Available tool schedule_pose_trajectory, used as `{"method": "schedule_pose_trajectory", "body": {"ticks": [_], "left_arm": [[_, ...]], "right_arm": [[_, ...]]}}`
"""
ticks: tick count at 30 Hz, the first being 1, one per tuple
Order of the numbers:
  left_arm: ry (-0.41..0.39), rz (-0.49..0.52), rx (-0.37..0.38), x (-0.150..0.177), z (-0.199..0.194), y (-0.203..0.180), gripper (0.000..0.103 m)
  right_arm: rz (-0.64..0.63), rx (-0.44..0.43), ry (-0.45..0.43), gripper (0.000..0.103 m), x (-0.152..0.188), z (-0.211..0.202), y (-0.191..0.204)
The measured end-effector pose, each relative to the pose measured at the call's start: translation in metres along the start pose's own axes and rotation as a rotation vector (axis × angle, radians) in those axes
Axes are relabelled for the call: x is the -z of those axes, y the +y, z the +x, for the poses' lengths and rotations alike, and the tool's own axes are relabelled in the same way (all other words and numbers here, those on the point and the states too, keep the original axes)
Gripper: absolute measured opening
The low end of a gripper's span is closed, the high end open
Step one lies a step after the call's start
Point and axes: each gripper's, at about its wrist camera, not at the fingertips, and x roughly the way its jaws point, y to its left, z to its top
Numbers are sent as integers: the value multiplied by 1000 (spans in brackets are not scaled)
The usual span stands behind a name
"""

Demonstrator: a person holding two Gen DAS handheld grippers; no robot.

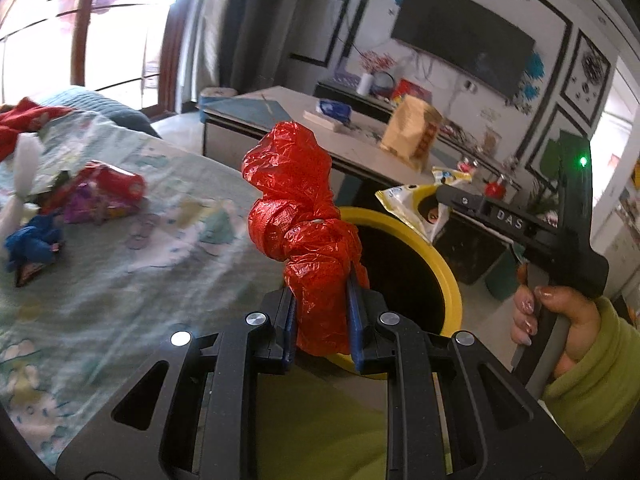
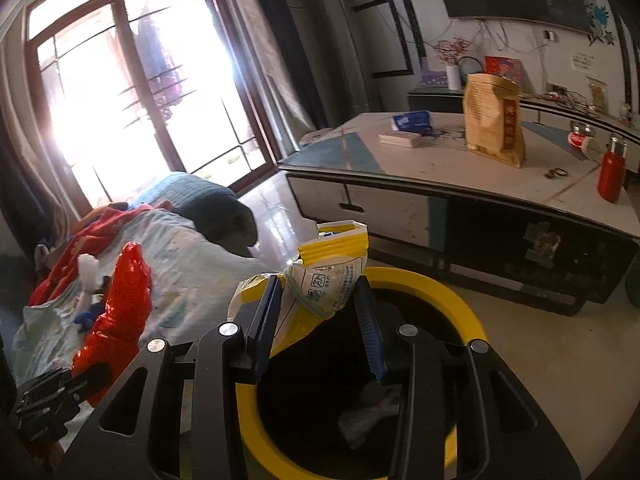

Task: Collect trash
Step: 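Carry the red bag with the left tool over the bin while the right tool carries the wrapper, then open the left tool to drop the red bag into the bin while the right tool drops the wrapper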

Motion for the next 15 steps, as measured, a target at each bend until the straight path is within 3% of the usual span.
{"method": "schedule_pose_trajectory", "body": {"ticks": [15], "left_arm": [[120, 59, 61, 10, 67, -35, 15]], "right_arm": [[48, 114, 78, 36, 18, 16, -50]]}}
